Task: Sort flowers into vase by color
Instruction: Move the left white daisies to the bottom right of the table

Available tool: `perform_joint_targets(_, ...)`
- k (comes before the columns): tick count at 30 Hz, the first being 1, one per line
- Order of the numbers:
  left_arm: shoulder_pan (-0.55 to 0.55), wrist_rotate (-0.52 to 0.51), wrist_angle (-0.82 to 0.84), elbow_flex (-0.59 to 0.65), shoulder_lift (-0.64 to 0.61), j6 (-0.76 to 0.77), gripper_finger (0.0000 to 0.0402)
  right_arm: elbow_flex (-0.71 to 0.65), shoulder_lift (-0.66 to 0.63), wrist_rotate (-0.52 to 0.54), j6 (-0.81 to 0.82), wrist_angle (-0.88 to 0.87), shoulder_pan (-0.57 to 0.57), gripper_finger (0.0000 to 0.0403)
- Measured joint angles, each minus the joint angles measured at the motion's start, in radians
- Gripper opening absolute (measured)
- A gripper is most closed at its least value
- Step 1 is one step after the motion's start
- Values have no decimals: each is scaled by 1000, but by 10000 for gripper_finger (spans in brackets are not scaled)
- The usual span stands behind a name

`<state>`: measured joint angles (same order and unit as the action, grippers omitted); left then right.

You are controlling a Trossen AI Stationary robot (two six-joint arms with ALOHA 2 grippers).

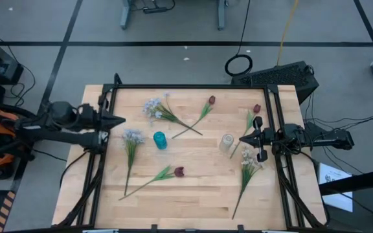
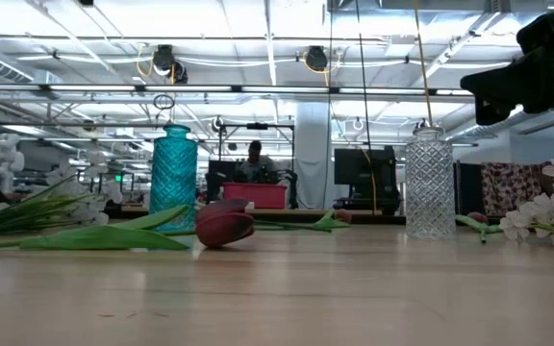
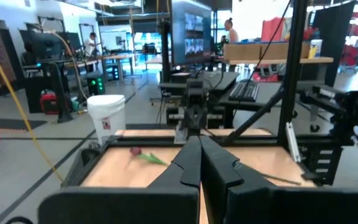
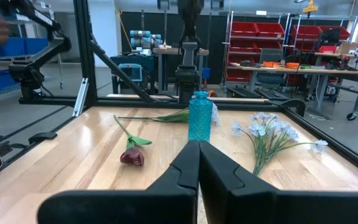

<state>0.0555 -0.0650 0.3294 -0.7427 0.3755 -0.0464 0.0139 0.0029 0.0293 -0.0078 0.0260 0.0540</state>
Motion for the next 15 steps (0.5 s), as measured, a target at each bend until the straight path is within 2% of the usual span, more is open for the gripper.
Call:
perform_joint_targets(4, 0, 5, 38, -159, 107, 4, 1, 0, 0, 3, 5, 0, 0, 0)
perform_joint_targets(7, 0, 23, 40, -231, 178, -26, 1, 0, 0, -3, 75, 0, 0, 0)
perform_joint_targets(12, 0, 57, 21, -260, 258, -132, 10, 45, 0, -1, 29, -24, 0, 0)
perform_joint_targets(15, 0, 56, 17, -260, 285, -157, 18, 114, 7, 13, 59, -112, 0, 0)
